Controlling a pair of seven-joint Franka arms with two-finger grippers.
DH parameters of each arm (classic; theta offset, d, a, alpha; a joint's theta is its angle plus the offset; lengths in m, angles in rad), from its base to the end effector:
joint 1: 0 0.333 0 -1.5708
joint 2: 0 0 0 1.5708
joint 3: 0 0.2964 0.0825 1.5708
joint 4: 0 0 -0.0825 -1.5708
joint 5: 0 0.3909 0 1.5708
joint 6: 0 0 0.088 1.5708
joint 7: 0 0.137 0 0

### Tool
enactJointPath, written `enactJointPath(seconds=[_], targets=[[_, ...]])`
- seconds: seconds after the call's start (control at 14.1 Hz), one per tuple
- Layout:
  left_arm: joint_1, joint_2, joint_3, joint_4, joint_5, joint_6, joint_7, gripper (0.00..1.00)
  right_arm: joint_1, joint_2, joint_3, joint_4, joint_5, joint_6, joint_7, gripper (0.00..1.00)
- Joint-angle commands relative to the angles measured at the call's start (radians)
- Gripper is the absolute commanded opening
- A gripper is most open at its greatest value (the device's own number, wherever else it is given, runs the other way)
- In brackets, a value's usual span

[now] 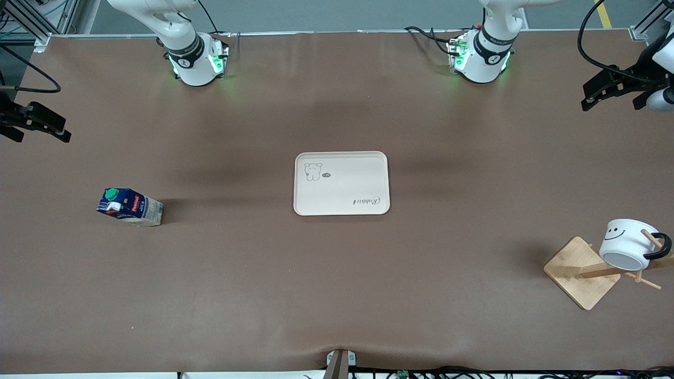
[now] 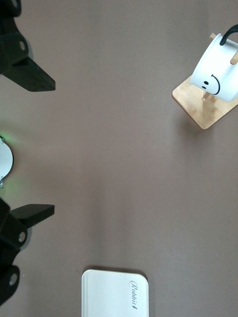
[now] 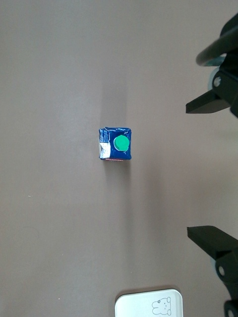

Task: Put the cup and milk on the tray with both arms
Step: 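Move the left gripper toward the white mug on the wooden stand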

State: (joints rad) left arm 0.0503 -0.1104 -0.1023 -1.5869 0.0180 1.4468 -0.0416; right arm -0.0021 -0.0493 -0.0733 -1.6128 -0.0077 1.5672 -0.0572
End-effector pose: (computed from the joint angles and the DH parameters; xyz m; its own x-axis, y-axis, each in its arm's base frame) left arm 0.5141 -0.0270 0.6158 0.9996 -0.0072 -0.0290 -0.0081 -0.9995 -0.0304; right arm 0.5449 -0.0431 0.5817 0.9998 -0.0182 0.0033 -0.0182 -0.9998 0.0043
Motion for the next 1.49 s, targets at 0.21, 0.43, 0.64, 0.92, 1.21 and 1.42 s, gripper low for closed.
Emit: enactJointPath(seconds=[0.21, 0.43, 0.64, 0.92, 1.21, 1.42], targets=[[-0.006, 0.077, -0.004, 0.099, -0.01, -0.013, 0.003, 1.0, 0.002, -0.001, -0.002, 0.005, -0.006, -0.003, -0.01, 1.0], [-0.003, 0.101, -0.002, 0.111, -0.013, -0.013, 0.006, 1.0, 0.002, -0.001, -0.002, 0.005, -0.006, -0.001, -0.01, 1.0], [0.0, 0.11, 0.0, 0.11, -0.006, -0.01, 0.011, 1.0, 0.002, 0.006, -0.002, 0.005, -0.006, 0.0, -0.01, 1.0], [0.019, 0.11, 0.006, 0.087, -0.01, 0.036, 0.012, 1.0, -0.002, 0.017, -0.002, 0.008, -0.006, 0.002, -0.012, 1.0], [0.114, 0.097, 0.003, -0.023, -0.026, 0.186, 0.029, 1.0, -0.003, 0.022, -0.002, 0.008, -0.005, 0.002, -0.012, 1.0], [0.178, 0.097, 0.003, -0.076, -0.122, 0.271, 0.069, 1.0, -0.007, 0.026, -0.002, 0.008, -0.005, 0.002, -0.012, 1.0]])
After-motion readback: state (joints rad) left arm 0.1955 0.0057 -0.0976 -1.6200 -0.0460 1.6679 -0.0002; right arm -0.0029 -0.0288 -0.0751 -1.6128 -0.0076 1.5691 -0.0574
